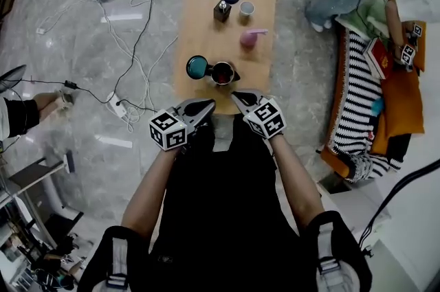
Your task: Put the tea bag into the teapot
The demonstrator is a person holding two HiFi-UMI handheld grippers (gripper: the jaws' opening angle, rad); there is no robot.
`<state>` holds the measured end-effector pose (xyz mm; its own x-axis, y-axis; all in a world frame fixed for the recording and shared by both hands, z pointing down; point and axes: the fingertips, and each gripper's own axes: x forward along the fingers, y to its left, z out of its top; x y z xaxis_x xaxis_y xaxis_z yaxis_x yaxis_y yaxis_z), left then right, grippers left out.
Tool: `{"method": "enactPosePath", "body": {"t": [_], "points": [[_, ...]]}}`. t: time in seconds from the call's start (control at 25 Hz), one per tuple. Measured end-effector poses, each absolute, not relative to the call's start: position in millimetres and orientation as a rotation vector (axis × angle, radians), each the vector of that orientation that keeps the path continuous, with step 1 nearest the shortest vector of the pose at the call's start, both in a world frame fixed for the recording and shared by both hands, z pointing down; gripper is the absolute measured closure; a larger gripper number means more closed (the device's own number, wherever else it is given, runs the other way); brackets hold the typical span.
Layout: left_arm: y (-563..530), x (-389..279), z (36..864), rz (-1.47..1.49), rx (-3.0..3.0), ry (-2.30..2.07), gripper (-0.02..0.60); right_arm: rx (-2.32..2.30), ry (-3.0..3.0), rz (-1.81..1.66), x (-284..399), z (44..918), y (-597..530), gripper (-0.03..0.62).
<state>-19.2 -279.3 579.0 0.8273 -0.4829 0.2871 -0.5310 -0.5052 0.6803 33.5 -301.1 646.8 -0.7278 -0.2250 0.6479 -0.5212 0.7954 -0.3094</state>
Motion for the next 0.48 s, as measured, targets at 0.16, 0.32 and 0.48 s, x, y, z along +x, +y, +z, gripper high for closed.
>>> {"method": "enactPosePath", "body": {"t": [0.16, 0.32, 0.48], "points": [[-284.6, -19.9, 567.0, 0.062, 2.229, -0.742, 0.571, 0.606, -2.408, 0.609, 40.3, 617.8, -292.5, 0.586], [-282.5, -24.7, 557.0, 0.045, 2.259, -0.744, 0.571, 0.619, -2.417, 0.592, 38.3, 601.6, -276.2, 0.586], [-272.2, -25.0, 552.9, 0.037, 2.272, -0.737, 0.571, 0.628, -2.424, 0.607, 40.5, 592.5, -255.6, 0.586]]}}
